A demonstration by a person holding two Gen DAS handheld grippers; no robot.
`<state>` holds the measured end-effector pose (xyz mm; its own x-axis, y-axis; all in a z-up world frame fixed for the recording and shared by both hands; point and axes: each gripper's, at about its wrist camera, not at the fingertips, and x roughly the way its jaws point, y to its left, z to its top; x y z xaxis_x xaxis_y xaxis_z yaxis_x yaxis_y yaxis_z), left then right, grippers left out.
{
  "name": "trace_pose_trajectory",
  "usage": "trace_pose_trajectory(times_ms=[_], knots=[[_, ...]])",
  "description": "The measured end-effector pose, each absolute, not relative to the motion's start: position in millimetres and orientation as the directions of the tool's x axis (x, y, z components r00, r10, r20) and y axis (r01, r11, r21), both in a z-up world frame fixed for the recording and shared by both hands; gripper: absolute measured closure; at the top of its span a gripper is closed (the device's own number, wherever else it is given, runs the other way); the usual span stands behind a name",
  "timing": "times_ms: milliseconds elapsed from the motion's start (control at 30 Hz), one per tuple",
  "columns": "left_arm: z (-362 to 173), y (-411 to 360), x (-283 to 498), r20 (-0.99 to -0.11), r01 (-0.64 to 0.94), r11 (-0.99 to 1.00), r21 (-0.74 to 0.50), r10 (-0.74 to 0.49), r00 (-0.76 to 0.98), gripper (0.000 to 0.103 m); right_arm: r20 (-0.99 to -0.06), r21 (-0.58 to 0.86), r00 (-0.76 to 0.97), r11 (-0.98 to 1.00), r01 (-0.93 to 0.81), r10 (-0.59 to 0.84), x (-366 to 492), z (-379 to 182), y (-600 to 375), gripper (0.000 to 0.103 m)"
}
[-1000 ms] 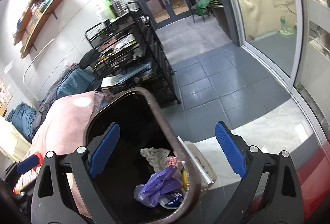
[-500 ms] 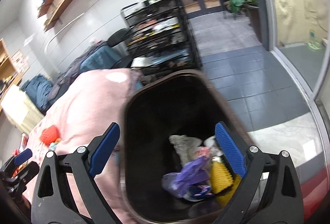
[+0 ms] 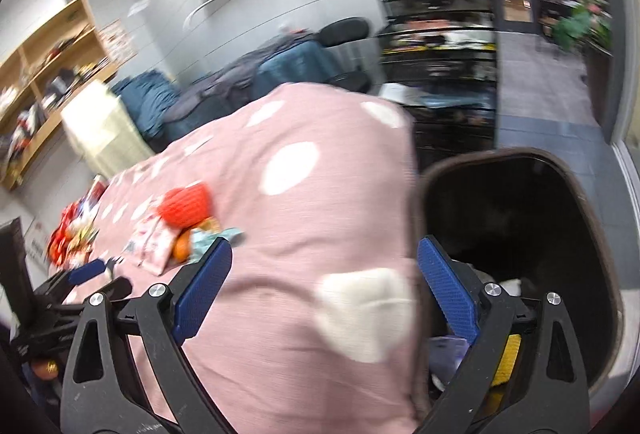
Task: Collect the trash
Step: 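Move both grippers back over the bed toward the pink snack packet, then grasp the pink snack packet with the left gripper while the right grips the orange foam net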
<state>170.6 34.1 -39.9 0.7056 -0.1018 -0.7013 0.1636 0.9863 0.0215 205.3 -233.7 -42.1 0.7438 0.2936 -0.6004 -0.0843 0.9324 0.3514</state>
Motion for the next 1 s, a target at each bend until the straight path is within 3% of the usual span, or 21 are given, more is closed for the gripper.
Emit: trace_pose_trajectory(times_ms=[300,467,667,767,867,1000], knots=[[-51,107,185,-0.732,0.042,0.996,-0.073,-0.082,0.676,0.007,-0.606,0.304,0.686,0.914,-0.269,0.403,224,-31,-156,0.010],[-60,140,208,-0.752,0.032,0.970,-0.240,-0.207,0.625,0.007,-0.606,0.290,0.671,0.904,-0.314,0.427,224,-28,-131,0.010],[-64,135,234,-0.756,0.139,0.940,-0.312,-0.334,0.563,0.009,-0.624,0.280,0.652,0.902,-0.329,0.432,232,-31,-119,0.010],[-68,129,252,-0.751,0.194,0.903,-0.382,-0.426,0.505,0.015,-0.629,0.287,0.645,0.901,-0.325,0.433,237,-32,-117,0.010],[-74,125,263,-0.747,0.209,0.883,-0.419,-0.467,0.473,0.029,-0.633,0.288,0.642,0.901,-0.325,0.434,240,-33,-115,0.010],[-73,121,264,-0.732,0.240,0.863,-0.445,-0.505,0.458,0.059,-0.642,0.284,0.637,0.904,-0.319,0.427,248,-37,-109,0.010]])
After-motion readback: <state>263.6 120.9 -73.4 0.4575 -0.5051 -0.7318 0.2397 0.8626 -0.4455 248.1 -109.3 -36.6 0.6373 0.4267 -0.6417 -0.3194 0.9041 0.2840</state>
